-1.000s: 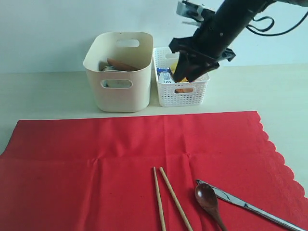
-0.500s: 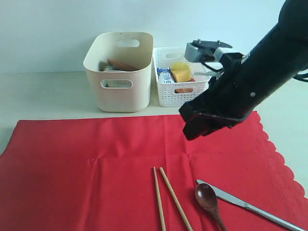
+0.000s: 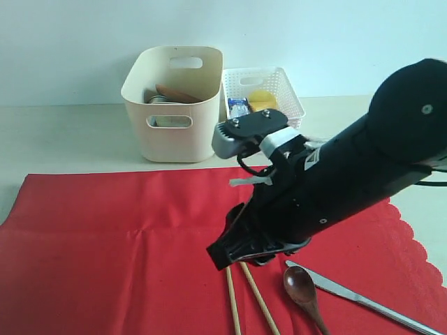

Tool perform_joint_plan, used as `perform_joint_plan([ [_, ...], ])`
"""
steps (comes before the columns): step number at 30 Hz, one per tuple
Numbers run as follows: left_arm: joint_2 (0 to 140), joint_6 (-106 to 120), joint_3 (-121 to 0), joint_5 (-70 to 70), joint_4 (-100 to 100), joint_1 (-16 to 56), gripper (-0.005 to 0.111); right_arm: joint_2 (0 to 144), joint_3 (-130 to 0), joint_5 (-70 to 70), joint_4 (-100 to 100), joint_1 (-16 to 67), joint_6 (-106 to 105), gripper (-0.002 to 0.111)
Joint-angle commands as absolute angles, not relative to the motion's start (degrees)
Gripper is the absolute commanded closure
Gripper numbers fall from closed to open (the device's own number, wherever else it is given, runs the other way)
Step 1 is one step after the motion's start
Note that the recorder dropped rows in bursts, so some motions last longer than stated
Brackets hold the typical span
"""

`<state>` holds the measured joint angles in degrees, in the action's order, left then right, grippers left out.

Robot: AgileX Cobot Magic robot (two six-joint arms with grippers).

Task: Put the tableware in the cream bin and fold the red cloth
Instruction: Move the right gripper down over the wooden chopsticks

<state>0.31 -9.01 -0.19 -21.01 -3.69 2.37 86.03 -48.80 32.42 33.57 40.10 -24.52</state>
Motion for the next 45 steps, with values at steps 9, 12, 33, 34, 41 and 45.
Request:
perform_joint_plan([
  [9, 0.0, -8.97, 0.0, -20.38, -3.74, 2.28, 0.107, 97.11, -48.44, 33.26, 23.22, 40.54, -13.59, 0.043],
  [12, 0.0, -8.97, 0.0, -20.38, -3.74, 2.28, 0.107, 99.03, -48.44, 33.26, 15.75, 41.95, -6.93, 0.043],
  [33, 0.0, -8.97, 0.0, -20.38, -3.74, 2.28, 0.107, 107.51, -58.18, 37.41, 6.55, 48.69, 8.35, 0.028],
  [34, 0.0, -8.97, 0.0, -20.38, -3.74, 2.28, 0.107, 108.07, -58.57, 37.74, 6.44, 48.69, 8.96, 0.028],
  [41, 0.0, -8.97, 0.0, -20.38, -3.74, 2.28, 0.107, 110.05, -59.79, 39.23, 3.95, 48.69, 12.41, 0.029],
  [45, 0.0, -8.97, 0.0, -20.38, -3.74, 2.28, 0.107, 110.05, -59.79, 39.23, 0.0, 48.69, 15.96, 0.029],
])
